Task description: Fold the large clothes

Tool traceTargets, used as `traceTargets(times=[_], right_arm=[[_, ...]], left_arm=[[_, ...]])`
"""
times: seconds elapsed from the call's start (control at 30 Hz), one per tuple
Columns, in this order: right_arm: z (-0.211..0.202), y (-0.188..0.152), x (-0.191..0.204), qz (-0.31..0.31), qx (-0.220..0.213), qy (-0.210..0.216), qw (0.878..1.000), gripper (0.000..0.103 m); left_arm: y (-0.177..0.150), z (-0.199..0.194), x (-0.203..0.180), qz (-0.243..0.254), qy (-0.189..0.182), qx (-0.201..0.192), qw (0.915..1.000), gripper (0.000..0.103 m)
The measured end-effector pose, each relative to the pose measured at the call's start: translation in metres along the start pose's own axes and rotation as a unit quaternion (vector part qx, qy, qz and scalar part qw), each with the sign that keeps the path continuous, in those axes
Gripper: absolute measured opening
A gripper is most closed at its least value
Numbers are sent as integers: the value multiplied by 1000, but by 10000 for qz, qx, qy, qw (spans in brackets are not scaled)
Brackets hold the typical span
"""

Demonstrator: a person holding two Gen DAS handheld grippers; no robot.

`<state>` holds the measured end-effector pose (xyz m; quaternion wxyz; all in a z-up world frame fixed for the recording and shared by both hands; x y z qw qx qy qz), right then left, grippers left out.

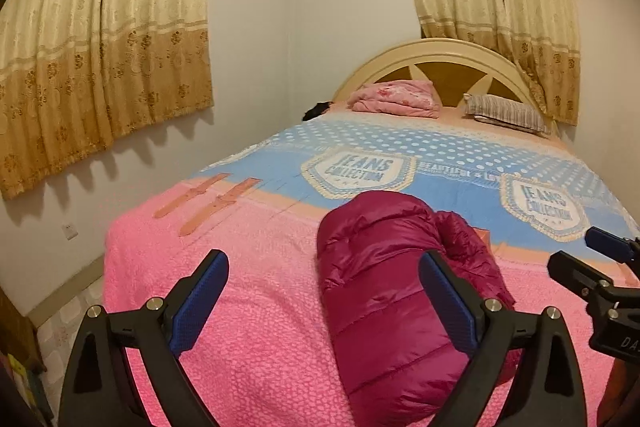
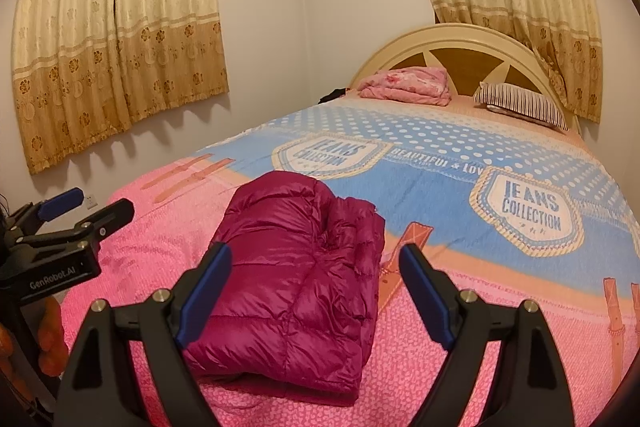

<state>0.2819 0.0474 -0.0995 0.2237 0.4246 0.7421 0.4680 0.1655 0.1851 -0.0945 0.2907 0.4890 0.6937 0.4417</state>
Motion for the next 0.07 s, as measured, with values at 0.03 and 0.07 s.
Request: traceTargets(times=[0.03,0.07], right_arm=[[0,0,0,-5,5,3,10000,88],[-1,0,0,-18,10,1,10000,88]], left_arm=[[0,0,-1,26,-10,1,10000,96],[0,0,-3,56,-21,-7,10000,96]])
Point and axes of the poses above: each gripper's, at about its wrist camera, not at the fingertips, and z roughly the way its jaws point, x to its left, y to its top, the point moved 9 cm from there along z, roughly the way its jaws point
